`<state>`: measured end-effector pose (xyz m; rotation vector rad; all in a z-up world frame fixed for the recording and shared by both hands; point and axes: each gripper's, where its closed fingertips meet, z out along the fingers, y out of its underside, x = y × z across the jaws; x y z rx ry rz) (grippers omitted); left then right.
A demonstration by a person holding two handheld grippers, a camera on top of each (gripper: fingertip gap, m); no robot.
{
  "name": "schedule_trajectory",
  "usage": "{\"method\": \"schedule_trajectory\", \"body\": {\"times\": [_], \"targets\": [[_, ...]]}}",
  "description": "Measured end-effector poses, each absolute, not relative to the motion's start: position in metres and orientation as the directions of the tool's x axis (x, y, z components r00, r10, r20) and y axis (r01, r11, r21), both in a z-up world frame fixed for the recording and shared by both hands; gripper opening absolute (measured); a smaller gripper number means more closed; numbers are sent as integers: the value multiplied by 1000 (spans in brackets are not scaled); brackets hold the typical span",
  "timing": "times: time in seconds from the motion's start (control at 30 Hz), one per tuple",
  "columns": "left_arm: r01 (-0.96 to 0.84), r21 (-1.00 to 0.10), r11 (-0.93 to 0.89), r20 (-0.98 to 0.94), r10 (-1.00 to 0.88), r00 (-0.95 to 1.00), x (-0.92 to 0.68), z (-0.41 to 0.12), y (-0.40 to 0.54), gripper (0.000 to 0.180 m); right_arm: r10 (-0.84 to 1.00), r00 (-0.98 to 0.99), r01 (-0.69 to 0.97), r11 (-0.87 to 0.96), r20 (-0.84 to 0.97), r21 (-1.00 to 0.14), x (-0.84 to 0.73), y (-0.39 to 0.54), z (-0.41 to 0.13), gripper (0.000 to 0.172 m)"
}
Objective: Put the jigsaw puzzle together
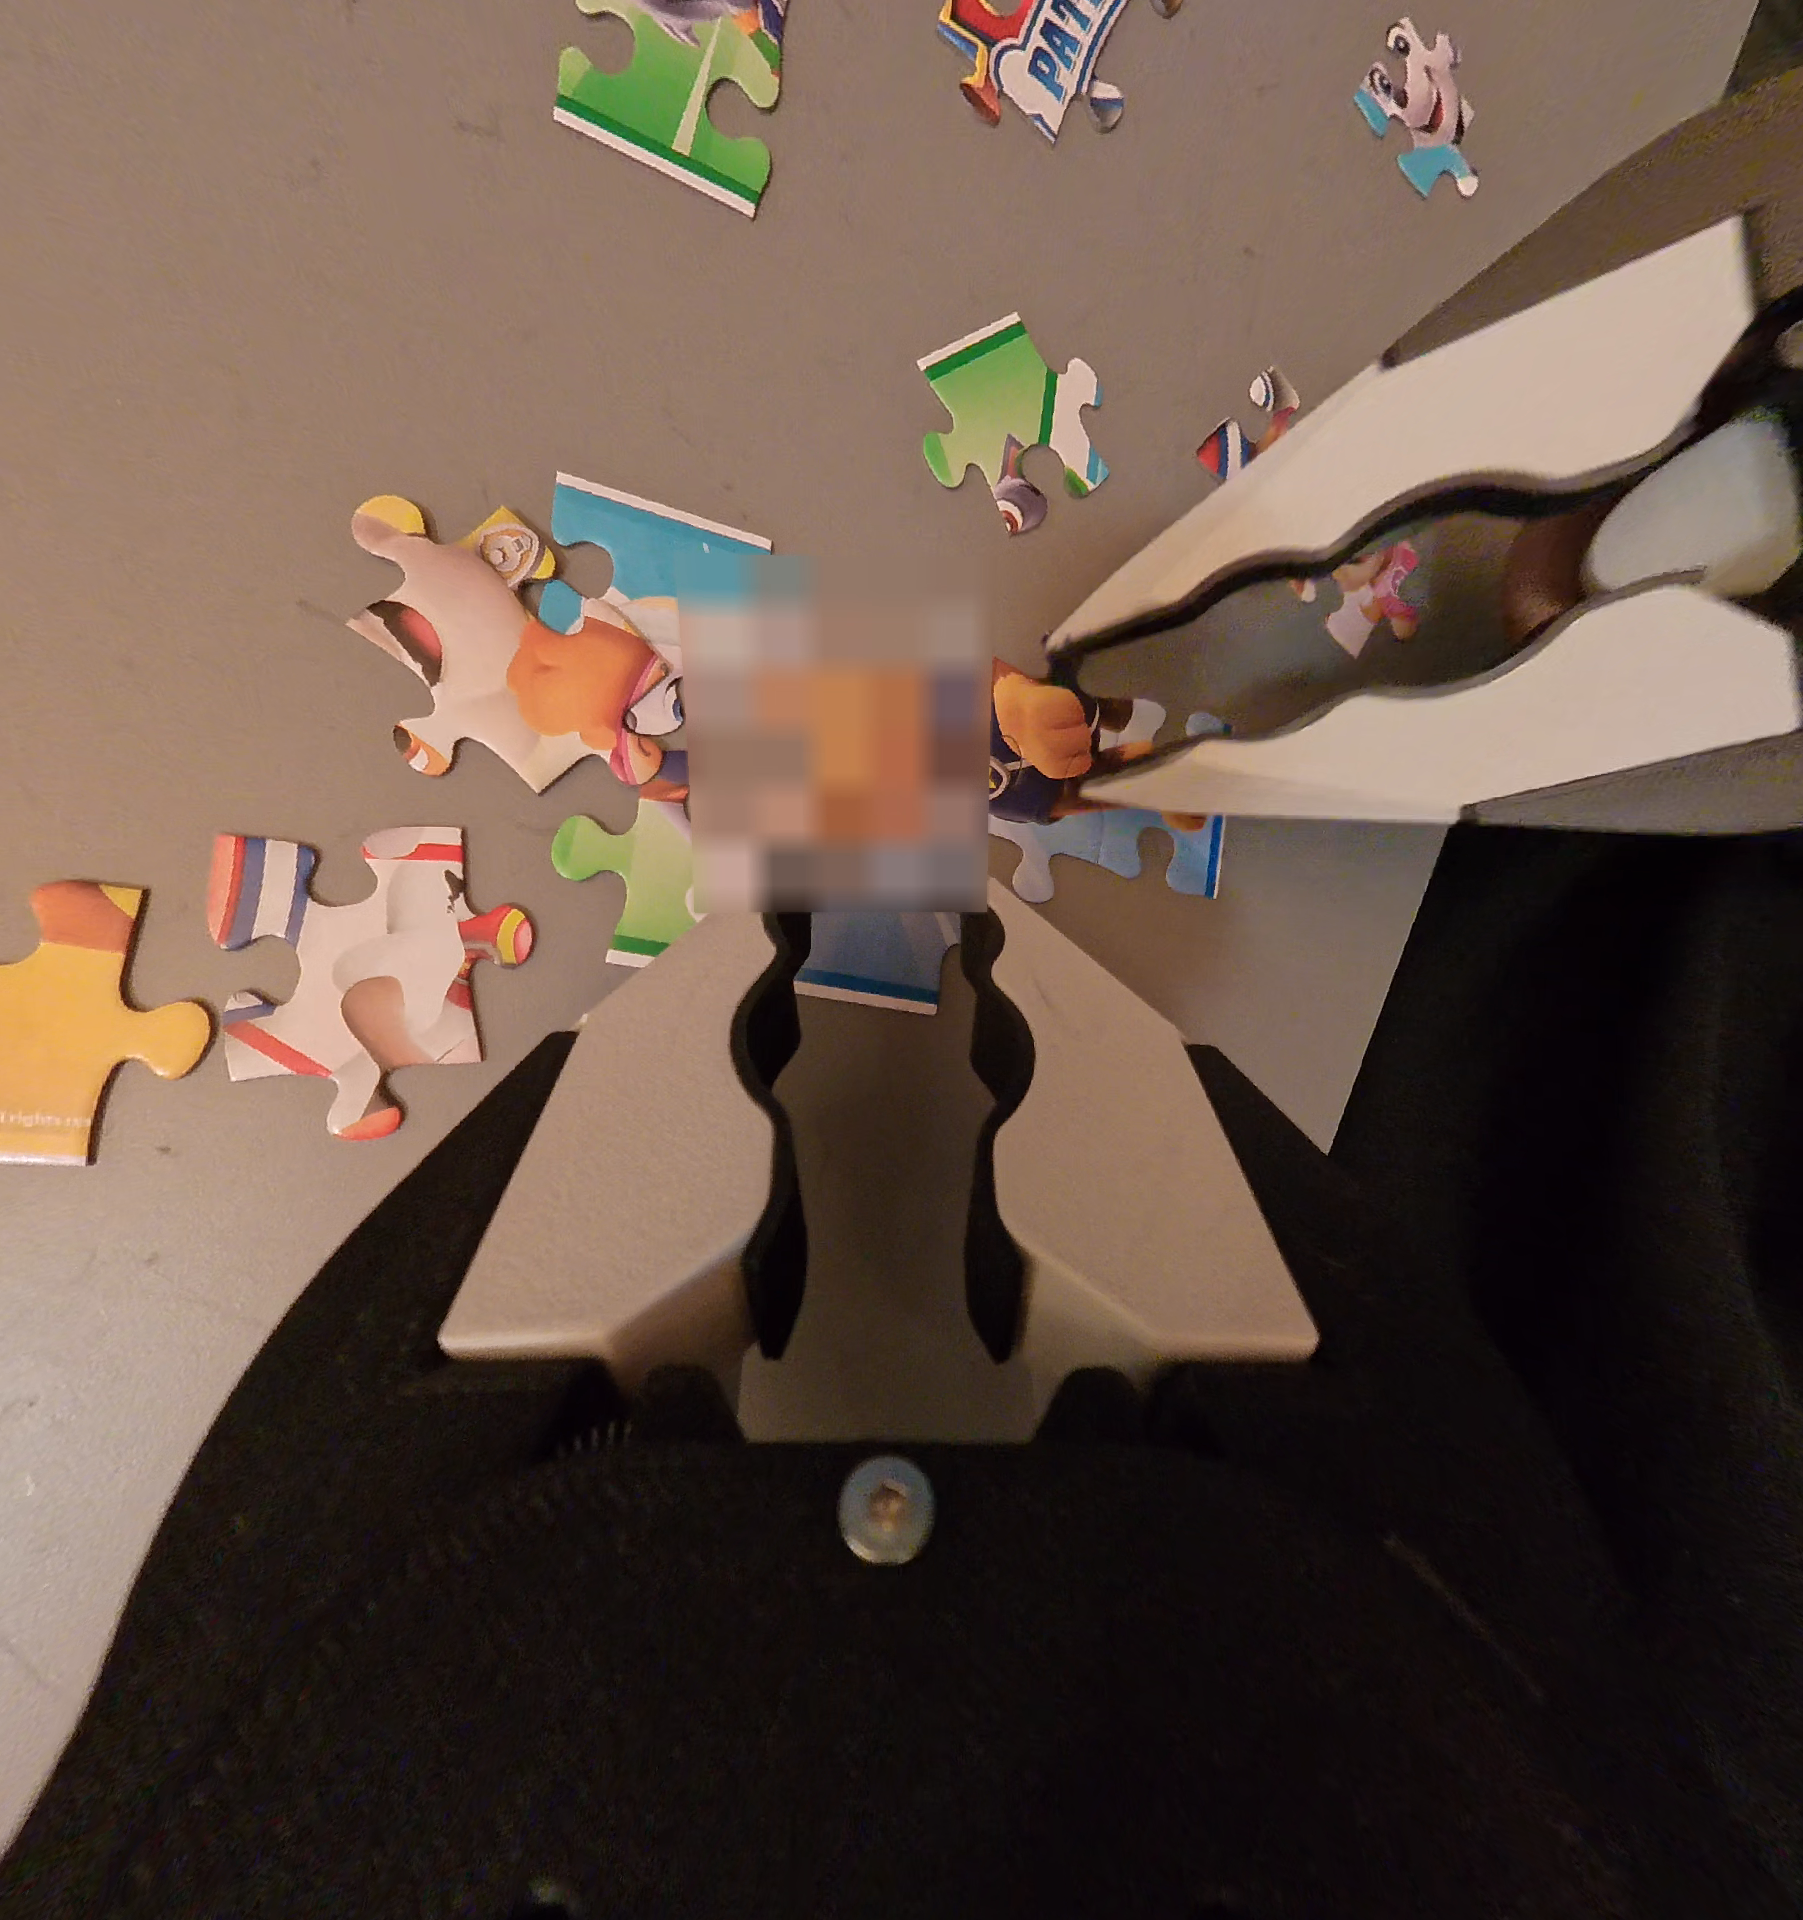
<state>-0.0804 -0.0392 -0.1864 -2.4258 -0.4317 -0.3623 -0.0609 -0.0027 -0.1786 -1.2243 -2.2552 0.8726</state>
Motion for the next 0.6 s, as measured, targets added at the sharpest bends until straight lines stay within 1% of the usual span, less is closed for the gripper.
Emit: {"method": "schedule_trajectory", "body": {"times": [0.1, 0.23, 0.3, 0.4, 0.47, 0.6], "targets": [[391, -545, -742, 360, 214, 908, -81, -186, -39, 26, 868, -492, 599, 391, 64, -699, -57, 11, -175, 21], [370, -542, -755, 343, 202, 917, -79, -185, -41, 27, 876, -482, 627, 353, 9, -695, -49, 17, -183, 21], [350, -581, -735, 318, 191, 929, -80, -174, -40, 26, 875, -484, 631, 344, -7, -695, -45, 16, -185, 22], [366, -651, -665, 332, 184, 925, -83, -150, -39, 25, 878, -479, 624, 347, 8, -700, -43, 20, -183, 22], [380, -635, -672, 309, 230, 923, -91, -153, -48, 25, 879, -476, 622, 338, 1, -706, -42, 22, -180, 22], [413, -555, -723, 269, 313, 911, -103, -175, -70, 28, 873, -485, 640, 312, -55, -702, -35, 19, -180, 24]]}}
